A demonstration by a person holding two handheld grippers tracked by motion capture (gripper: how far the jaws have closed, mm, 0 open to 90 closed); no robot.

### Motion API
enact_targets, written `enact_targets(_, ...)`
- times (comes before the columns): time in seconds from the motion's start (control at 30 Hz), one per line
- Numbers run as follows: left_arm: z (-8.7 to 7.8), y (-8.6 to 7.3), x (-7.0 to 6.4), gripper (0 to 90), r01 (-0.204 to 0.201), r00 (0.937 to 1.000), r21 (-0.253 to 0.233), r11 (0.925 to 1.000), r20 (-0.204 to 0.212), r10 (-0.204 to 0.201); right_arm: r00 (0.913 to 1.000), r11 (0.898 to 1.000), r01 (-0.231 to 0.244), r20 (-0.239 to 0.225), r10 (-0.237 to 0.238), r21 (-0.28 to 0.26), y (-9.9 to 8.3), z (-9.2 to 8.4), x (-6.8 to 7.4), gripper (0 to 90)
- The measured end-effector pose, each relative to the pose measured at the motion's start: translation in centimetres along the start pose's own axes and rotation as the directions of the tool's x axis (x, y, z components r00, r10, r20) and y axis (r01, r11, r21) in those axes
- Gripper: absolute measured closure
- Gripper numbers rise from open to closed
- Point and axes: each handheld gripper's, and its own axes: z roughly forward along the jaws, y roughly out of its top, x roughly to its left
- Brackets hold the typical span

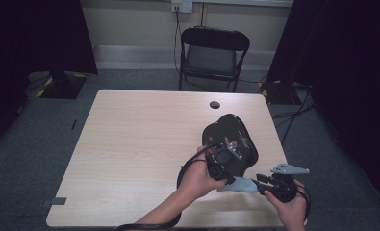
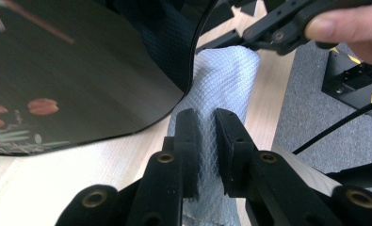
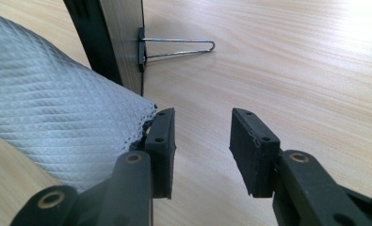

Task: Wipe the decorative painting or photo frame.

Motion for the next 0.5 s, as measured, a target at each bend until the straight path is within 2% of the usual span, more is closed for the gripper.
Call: enact_targets(0.5, -1.6, 1.5, -0.5, 80.2, -0.020, 0.9998, -0.017, 0.9997, -0.007, 0.020, 0.9994, 1.000, -0.029, 0.021, 0.029, -0.005, -0.5, -0.7, -0.9, 60.0)
